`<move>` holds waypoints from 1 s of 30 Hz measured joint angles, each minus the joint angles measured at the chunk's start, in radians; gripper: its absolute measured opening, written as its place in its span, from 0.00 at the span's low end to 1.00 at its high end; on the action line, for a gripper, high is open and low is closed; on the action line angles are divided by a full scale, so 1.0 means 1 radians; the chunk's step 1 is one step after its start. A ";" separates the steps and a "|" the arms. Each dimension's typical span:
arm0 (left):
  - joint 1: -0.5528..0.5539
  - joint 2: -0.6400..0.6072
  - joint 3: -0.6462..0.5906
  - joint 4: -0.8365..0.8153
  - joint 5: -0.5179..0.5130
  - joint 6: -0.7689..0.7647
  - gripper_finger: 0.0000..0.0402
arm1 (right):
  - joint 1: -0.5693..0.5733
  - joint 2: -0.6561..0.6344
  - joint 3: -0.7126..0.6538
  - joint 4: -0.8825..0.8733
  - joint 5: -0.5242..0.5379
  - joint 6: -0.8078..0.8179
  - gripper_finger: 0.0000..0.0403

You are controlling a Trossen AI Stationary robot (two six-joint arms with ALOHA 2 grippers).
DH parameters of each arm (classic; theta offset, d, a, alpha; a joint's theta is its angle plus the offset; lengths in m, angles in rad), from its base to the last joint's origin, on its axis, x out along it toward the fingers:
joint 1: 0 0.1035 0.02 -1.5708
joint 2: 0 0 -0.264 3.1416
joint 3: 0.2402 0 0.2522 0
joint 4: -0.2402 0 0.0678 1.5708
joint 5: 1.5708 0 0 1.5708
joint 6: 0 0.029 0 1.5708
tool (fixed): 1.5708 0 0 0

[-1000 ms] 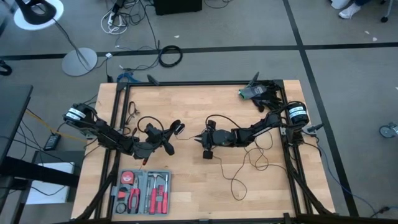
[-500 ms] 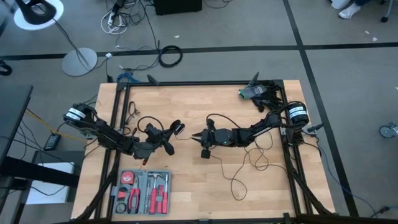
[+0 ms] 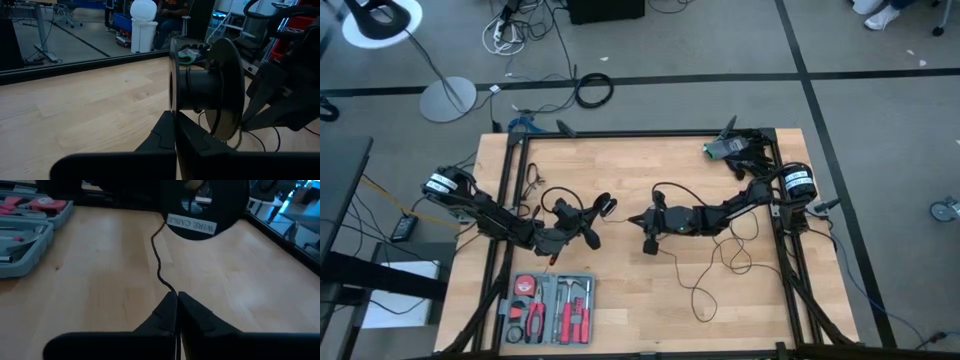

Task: Coil cords
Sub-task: Coil the black wire onto the spool

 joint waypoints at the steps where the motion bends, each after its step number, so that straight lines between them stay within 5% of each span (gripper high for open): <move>1: 0.000 0.000 0.000 0.000 0.000 0.000 0.00 | -0.002 0.000 0.000 -0.007 0.003 0.010 0.02; 17: 0.005 0.000 0.000 0.000 0.023 0.025 0.00 | -0.064 -0.168 0.017 -0.128 0.192 0.057 0.00; 23: 0.026 0.000 0.008 0.004 0.046 0.020 0.00 | -0.062 -0.191 0.181 -0.200 0.103 -0.056 0.00; 30: 0.027 0.000 0.024 -0.003 0.053 0.051 0.00 | -0.045 -0.073 0.437 -0.414 0.007 -0.072 0.00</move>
